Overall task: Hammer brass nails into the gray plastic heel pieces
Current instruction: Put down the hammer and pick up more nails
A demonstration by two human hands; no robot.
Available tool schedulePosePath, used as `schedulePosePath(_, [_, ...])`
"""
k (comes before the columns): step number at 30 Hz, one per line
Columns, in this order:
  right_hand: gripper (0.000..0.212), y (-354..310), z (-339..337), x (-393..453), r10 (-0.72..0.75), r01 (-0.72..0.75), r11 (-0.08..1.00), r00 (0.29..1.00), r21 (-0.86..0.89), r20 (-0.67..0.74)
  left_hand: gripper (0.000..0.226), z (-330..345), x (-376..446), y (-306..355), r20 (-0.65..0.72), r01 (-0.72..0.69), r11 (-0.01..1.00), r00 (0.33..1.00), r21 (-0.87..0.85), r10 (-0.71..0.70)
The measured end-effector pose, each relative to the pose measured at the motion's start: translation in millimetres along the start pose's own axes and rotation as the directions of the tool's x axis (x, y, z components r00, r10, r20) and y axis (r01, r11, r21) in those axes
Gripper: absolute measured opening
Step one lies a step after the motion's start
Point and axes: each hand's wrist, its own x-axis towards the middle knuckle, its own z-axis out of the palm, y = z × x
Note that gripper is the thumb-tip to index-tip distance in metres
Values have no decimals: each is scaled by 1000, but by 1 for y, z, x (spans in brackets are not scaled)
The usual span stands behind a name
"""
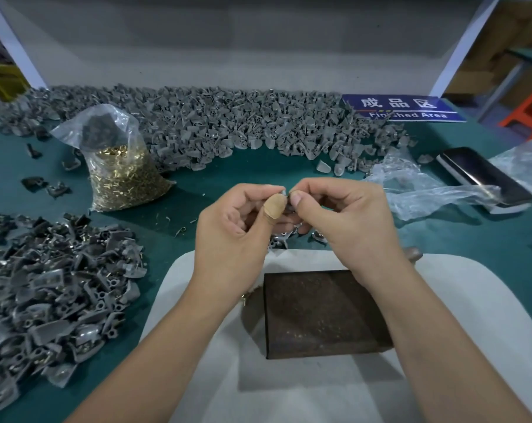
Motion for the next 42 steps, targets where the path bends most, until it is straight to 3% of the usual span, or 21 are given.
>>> schedulePosePath(8, [15, -10, -6, -3, 54, -53, 996, 998, -72, 21, 9, -2, -3, 4, 54, 35, 998, 998, 50, -37])
schedulePosePath(10, [16, -14, -15, -13, 79, -76, 988, 997, -135, 23, 7, -2, -8, 5, 86, 66, 994, 994, 83, -73])
schedulePosePath(12, [14, -17, -32, -29, 80, -95, 957, 995, -276, -67, 4, -2, -15, 4, 139, 70, 982, 986, 176, -95])
schedulePosePath(14, [15, -20, -57, -52, 91, -199, 847, 968, -492, -235, 6, -6, -24, 2, 235, 6, 938, 967, 348, -94])
schedulePosePath(17, [28, -23, -85, -90, 205, -457, 475, 888, -752, -411, 5, -13, -37, 2, 340, -145, 806, 937, 573, -73])
schedulePosePath(19, [51, -26, -92, -111, 347, -531, 269, 831, -803, -434, 4, -17, -39, 3, 348, -211, 750, 937, 627, -27])
schedulePosePath(21, [57, -27, -93, -123, 455, -532, 214, 796, -819, -399, 2, -21, -37, 6, 342, -227, 739, 940, 635, -5])
schedulePosePath(25, [28, -27, -90, -131, 483, -487, 287, 817, -825, -314, 3, -23, -35, 9, 398, -265, 734, 917, 625, -7])
schedulePosePath(29, [27, -35, -93, -135, 397, -427, 301, 869, -853, -295, 2, -24, -36, 11, 428, -301, 719, 904, 626, 5])
schedulePosePath(34, [15, -58, -93, -131, 251, -328, 545, 942, -772, -223, 6, -25, -36, 11, 441, -335, 699, 897, 632, 31])
schedulePosePath(38, [21, -67, -79, -120, 391, -370, 787, 918, -493, -65, 11, -24, -37, 11, 428, -352, 680, 902, 643, 63])
schedulePosePath(42, [25, -73, -61, -118, 377, -274, 754, 925, -597, 51, 10, -21, -38, 12, 418, -358, 670, 905, 651, 77])
